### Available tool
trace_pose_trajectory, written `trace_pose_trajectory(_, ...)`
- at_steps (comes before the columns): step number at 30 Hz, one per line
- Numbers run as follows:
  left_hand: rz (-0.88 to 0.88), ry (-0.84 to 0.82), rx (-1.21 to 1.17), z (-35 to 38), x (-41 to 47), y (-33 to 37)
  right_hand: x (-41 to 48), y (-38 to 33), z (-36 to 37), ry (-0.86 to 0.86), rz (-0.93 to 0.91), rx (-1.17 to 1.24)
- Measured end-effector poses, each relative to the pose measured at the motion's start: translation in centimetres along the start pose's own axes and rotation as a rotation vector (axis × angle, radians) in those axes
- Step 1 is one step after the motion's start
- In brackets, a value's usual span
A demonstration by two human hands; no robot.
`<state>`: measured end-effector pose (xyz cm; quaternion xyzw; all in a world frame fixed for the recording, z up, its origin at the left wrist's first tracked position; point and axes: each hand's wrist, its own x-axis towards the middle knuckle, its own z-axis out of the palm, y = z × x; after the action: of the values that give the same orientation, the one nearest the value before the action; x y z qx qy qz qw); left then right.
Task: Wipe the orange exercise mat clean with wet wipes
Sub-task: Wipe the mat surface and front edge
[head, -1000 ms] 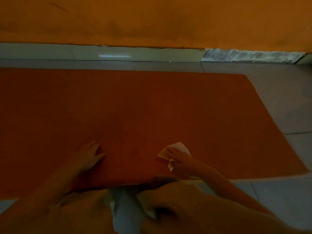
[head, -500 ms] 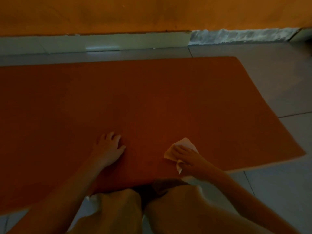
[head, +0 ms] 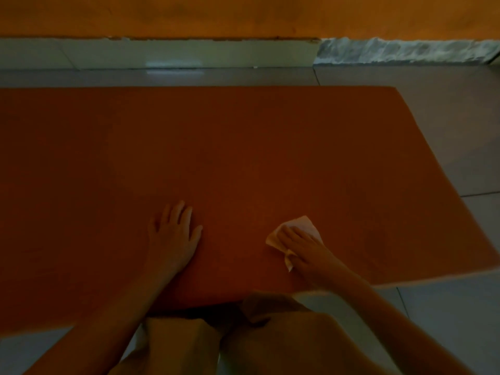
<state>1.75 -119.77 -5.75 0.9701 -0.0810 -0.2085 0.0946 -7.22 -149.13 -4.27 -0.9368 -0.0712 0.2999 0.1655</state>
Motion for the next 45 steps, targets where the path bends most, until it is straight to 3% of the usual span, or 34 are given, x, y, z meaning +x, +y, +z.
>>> trace_pose_trajectory(4, 0.091, -0.037, 0.028, 0.0, 0.1, -0.2, 5.0, -1.7, -1.3, 0.055, 0.076, -0.123)
trace_pose_trajectory(10, 0.07, -0.055, 0.076, -0.5, 0.4, -0.1, 3.5, -2.9, -0.1, 0.018, -0.166, -0.038)
trace_pose_trajectory(19, 0.074, -0.051, 0.077, -1.1, 0.9, -0.2, 8.3, 0.5, -3.1, 0.054, 0.145, -0.08)
trace_pose_trajectory(26, 0.067, -0.054, 0.035, -0.6, 0.9, -0.3, 8.2, -0.6, -2.6, -0.016, -0.124, -0.053)
trace_pose_trajectory(30, 0.079, -0.054, 0.001, -0.2, 1.2, -0.2, 12.2, 2.5, -4.1, 0.069, -0.021, -0.2)
trace_pose_trajectory(34, 0.106, -0.091, 0.044, -0.6, 1.4, -0.2, 14.9, 0.8, -4.6, 0.155, 0.102, -0.21)
trace_pose_trajectory(39, 0.125, -0.058, 0.044, -1.5, 4.2, 0.3, 13.4, 1.6, -4.3, 0.028, -0.224, -0.241)
trace_pose_trajectory(41, 0.119, -0.079, 0.044, -1.3, 5.7, 0.3, 14.4, 3.3, -5.5, 0.005, -0.263, -0.295)
trace_pose_trajectory(45, 0.136, -0.058, 0.114, -0.9, 7.4, 0.0, 19.1, 3.8, -7.4, 0.192, -0.094, -0.287)
